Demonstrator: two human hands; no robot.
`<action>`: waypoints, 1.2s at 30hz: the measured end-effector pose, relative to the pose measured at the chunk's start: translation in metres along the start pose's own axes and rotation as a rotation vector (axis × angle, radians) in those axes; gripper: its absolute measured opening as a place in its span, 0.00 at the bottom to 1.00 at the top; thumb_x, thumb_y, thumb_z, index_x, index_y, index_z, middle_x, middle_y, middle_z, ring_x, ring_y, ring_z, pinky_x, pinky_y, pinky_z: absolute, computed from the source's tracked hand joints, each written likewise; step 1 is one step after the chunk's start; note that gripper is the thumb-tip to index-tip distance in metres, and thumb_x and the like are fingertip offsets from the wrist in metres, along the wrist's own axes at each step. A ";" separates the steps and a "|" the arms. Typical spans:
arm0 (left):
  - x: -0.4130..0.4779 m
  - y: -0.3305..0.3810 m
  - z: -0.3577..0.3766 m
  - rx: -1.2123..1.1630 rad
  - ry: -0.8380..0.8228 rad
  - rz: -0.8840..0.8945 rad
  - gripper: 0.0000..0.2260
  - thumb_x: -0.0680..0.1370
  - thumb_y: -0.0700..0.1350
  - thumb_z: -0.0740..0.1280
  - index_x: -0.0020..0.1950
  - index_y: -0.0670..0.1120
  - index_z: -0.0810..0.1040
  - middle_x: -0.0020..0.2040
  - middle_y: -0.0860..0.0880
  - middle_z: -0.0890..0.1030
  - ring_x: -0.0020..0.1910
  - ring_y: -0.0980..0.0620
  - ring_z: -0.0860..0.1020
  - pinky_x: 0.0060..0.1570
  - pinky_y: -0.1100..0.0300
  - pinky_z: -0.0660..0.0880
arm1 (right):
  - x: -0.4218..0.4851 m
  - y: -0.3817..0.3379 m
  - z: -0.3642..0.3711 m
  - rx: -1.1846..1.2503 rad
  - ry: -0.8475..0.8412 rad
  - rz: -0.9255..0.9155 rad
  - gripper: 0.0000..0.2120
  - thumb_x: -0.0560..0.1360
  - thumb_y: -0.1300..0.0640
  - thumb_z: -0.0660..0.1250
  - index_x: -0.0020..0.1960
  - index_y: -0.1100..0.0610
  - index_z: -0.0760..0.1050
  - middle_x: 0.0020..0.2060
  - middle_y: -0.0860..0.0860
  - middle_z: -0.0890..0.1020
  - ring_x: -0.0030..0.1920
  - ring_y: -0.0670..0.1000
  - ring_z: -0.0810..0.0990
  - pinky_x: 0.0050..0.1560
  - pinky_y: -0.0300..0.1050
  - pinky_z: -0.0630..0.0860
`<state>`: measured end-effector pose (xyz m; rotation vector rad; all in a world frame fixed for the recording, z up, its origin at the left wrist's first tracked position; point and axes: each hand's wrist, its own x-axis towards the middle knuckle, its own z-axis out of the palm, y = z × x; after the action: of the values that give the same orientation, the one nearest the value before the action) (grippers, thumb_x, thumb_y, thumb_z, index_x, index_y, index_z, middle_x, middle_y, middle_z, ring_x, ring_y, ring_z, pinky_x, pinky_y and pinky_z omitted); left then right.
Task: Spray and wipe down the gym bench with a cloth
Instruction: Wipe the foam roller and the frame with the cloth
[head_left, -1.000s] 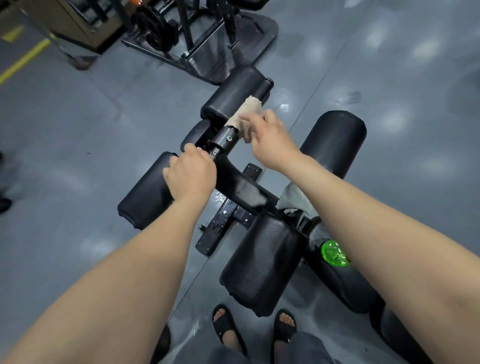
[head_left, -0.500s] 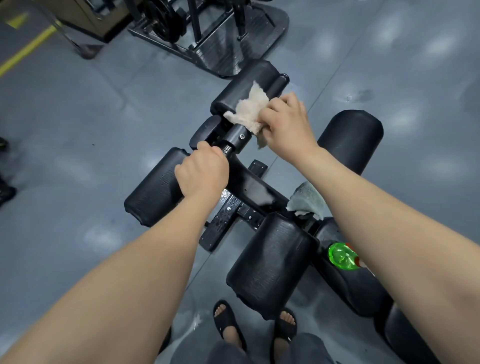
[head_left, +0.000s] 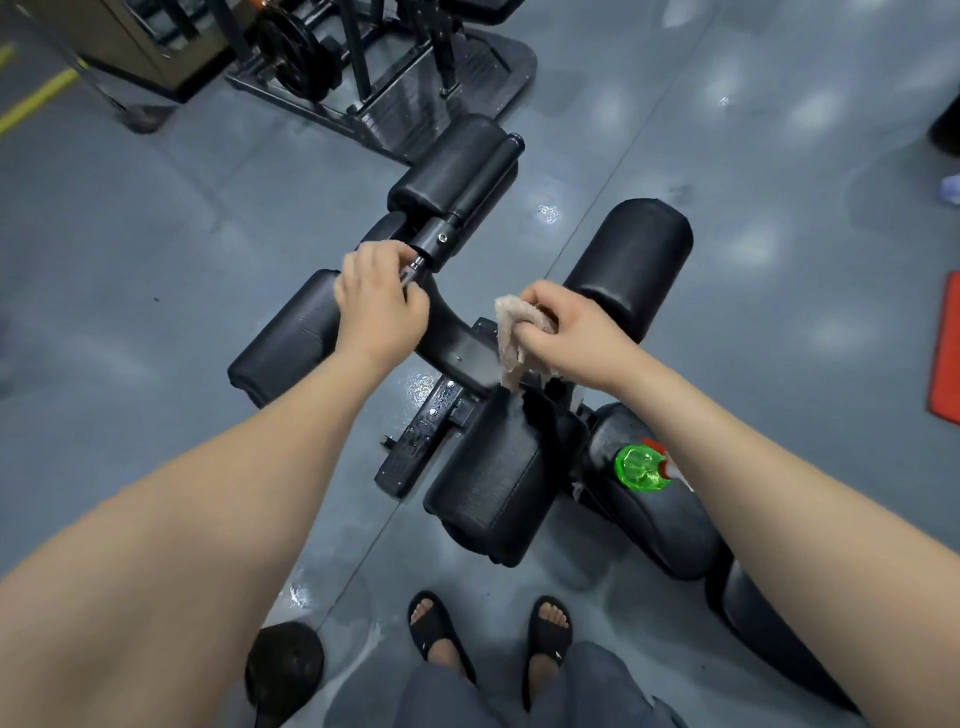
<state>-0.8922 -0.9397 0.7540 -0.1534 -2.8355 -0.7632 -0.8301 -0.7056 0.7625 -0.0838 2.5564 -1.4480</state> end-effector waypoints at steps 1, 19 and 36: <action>-0.013 0.006 -0.002 -0.054 -0.029 0.069 0.19 0.72 0.41 0.61 0.62 0.46 0.76 0.61 0.47 0.76 0.63 0.43 0.69 0.66 0.47 0.66 | -0.009 0.001 0.001 0.028 -0.020 -0.001 0.03 0.76 0.55 0.65 0.47 0.46 0.74 0.37 0.44 0.80 0.37 0.43 0.77 0.42 0.41 0.76; -0.126 0.082 0.006 -0.790 -0.547 -0.531 0.09 0.81 0.46 0.65 0.55 0.42 0.80 0.48 0.41 0.86 0.47 0.41 0.84 0.41 0.52 0.80 | -0.098 0.041 0.036 0.131 0.100 0.050 0.06 0.76 0.49 0.71 0.51 0.44 0.76 0.54 0.44 0.74 0.58 0.45 0.75 0.60 0.39 0.72; -0.156 0.030 0.002 -0.353 -0.488 -0.500 0.09 0.79 0.39 0.63 0.53 0.47 0.81 0.41 0.54 0.78 0.40 0.52 0.76 0.47 0.56 0.76 | -0.098 0.084 0.026 -0.143 0.163 0.036 0.20 0.78 0.59 0.66 0.67 0.45 0.78 0.53 0.49 0.75 0.53 0.45 0.75 0.55 0.32 0.69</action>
<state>-0.7361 -0.9205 0.7324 0.3905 -3.1975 -1.5136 -0.7250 -0.6697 0.6925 0.0610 2.7741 -1.3079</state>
